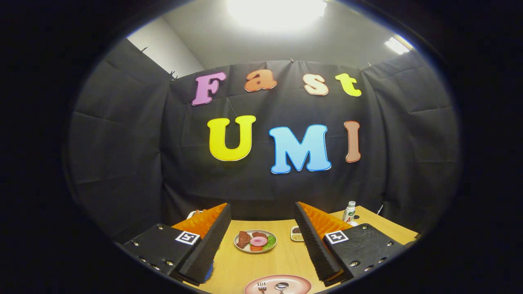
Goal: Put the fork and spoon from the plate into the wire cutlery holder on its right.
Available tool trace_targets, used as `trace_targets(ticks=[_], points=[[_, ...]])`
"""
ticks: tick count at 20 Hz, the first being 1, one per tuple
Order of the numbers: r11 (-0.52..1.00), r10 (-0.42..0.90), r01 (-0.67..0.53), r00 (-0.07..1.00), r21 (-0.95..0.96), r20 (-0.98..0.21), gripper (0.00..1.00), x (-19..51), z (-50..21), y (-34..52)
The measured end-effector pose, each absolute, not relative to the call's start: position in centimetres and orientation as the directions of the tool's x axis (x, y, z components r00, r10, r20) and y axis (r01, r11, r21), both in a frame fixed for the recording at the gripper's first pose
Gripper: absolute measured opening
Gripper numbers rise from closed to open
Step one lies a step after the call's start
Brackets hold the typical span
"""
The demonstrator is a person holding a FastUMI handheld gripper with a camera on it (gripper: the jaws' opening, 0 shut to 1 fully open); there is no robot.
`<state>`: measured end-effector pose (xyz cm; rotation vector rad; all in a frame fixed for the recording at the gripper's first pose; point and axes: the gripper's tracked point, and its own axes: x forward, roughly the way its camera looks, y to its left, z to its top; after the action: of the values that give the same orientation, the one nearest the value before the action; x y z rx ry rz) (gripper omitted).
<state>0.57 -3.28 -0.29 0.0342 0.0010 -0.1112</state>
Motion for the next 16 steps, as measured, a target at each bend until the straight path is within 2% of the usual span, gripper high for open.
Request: trace_targets(ticks=[4, 7, 10, 16], points=[[0.991, -0.124, 0.124, 0.992, 0.040, -0.008, 0.96, 0.5, -0.6, -3.8], [0.991, -0.128, 0.130, 0.990, 0.040, -0.055, 0.96, 0.8, -2.2, -4.0], [0.987, -0.149, 0.156, 0.972, 0.025, -0.181, 0.96, 0.9, -6.2, -4.6], [0.981, -0.190, 0.188, 0.867, -0.051, -0.460, 0.96, 0.2, -15.0, -5.7]])
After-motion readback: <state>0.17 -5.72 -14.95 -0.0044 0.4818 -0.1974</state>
